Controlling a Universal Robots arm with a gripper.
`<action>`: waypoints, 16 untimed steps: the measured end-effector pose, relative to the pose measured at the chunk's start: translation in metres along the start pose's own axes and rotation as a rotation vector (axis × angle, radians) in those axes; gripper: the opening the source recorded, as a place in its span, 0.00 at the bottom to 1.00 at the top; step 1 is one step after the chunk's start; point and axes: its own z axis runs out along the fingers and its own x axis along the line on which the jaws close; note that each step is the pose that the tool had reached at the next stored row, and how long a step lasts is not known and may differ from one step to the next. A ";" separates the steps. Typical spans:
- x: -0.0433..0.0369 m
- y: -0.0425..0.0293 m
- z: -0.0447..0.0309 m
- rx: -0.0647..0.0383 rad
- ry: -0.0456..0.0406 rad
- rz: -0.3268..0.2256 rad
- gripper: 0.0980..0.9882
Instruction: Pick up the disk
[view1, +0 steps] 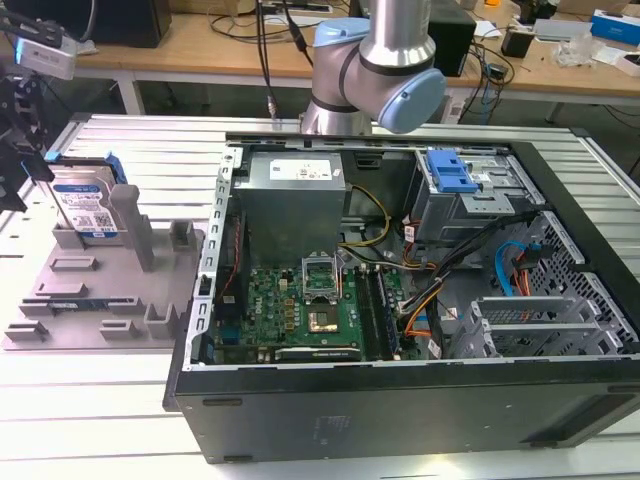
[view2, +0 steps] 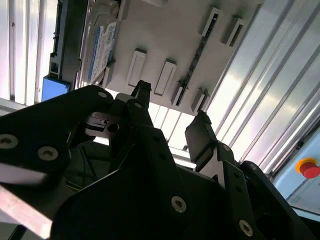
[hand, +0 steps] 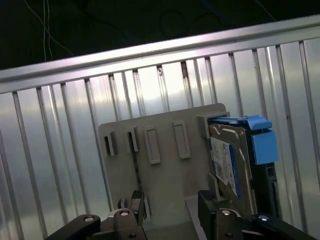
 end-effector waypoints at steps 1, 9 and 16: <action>-0.0021 0.0003 0.0000 0.000 -0.0005 -0.022 0.52; -0.0207 0.0090 0.0006 -0.002 -0.0026 -0.115 0.52; -0.0389 0.0140 0.0004 -0.034 0.0010 -0.118 0.52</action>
